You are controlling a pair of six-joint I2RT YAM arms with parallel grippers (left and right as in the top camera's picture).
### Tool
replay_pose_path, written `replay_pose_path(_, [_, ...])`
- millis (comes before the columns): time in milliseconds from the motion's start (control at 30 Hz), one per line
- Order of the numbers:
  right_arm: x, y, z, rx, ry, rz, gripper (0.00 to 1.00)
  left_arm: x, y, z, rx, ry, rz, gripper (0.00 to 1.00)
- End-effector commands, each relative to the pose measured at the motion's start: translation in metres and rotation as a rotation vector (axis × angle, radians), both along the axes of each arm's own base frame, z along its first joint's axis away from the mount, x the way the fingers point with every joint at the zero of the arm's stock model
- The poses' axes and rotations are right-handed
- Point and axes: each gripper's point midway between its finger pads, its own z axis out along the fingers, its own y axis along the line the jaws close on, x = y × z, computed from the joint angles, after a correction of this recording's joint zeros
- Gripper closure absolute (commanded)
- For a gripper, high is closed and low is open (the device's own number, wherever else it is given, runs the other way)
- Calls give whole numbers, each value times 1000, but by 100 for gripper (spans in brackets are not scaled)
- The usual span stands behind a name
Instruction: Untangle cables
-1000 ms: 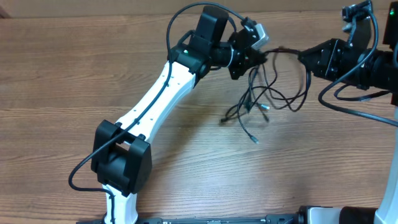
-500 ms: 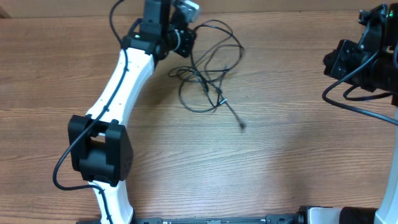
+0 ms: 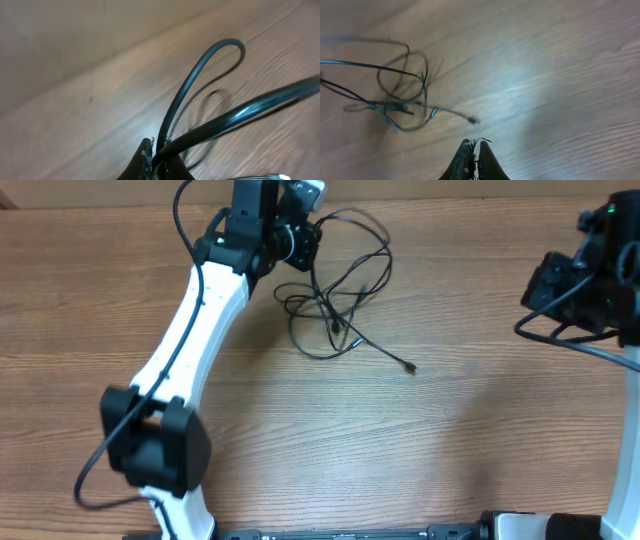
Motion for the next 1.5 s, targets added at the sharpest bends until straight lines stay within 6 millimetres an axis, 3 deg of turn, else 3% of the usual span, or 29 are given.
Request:
replay_pose_path(0, [-1, 36, -11, 115, 3, 230, 81, -33, -11, 87, -46, -183, -55, 96])
replay_pose_path(67, [0, 53, -12, 169, -24, 349, 64, -42, -14, 100, -53, -209, -68, 96])
replay_pose_path(167, [4, 64, -8, 187, -74, 449, 39, -47, -17, 102, -56, -206, -77, 96])
replay_pose_path(300, [6, 81, 1, 203, -148, 575, 19, -60, -29, 101, -96, -174, -156, 96])
replay_pose_path(600, [8, 102, 8, 216, -203, 685, 16, -80, -49, 113, -192, -171, -310, 96])
replay_pose_path(867, [25, 112, -11, 211, -181, 736, 20, -104, -66, 127, -288, -165, -472, 96])
replay_pose_path(1033, [43, 108, -16, 161, -217, 750, 21, -117, -71, 132, -329, -150, -545, 96])
replay_pose_path(1267, [71, 91, -14, 20, -286, 700, 14, -120, -72, 133, -339, -146, -562, 96])
replay_pose_path(1467, [79, 79, -22, -60, -266, 678, 12, -122, -72, 135, -345, -152, -574, 95])
